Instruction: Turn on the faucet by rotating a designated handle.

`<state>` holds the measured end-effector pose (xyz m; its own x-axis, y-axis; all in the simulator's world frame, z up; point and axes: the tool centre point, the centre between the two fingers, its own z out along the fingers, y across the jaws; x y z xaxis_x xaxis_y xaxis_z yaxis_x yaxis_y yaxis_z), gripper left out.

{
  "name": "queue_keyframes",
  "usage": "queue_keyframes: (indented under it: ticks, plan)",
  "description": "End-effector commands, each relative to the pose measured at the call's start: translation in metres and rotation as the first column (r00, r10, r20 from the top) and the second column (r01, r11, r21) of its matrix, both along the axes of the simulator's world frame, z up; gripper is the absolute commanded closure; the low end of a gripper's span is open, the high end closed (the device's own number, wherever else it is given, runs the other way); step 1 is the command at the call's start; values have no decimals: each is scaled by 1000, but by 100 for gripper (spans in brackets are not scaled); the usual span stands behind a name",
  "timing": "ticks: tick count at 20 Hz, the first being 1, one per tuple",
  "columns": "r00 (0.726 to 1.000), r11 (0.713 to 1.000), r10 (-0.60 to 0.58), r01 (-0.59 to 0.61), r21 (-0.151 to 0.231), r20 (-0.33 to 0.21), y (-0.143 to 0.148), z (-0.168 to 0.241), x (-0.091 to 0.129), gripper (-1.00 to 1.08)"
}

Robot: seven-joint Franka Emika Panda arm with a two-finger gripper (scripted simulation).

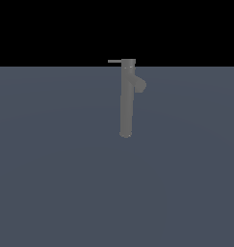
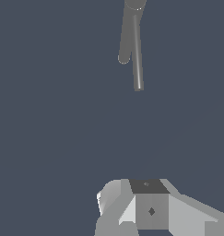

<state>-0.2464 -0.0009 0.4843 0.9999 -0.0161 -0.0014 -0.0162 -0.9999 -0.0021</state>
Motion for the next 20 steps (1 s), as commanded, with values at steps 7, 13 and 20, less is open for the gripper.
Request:
queue_keyframes:
  ticks: [7,13,20]
  plan:
    - [1000,1000,1,-1,0,0,0,-5,8,108]
    - [1000,1000,7,-7,0,0,0,-18,33,108]
    - [1000,1000,16,-16,-1,0,0,-44,79,108]
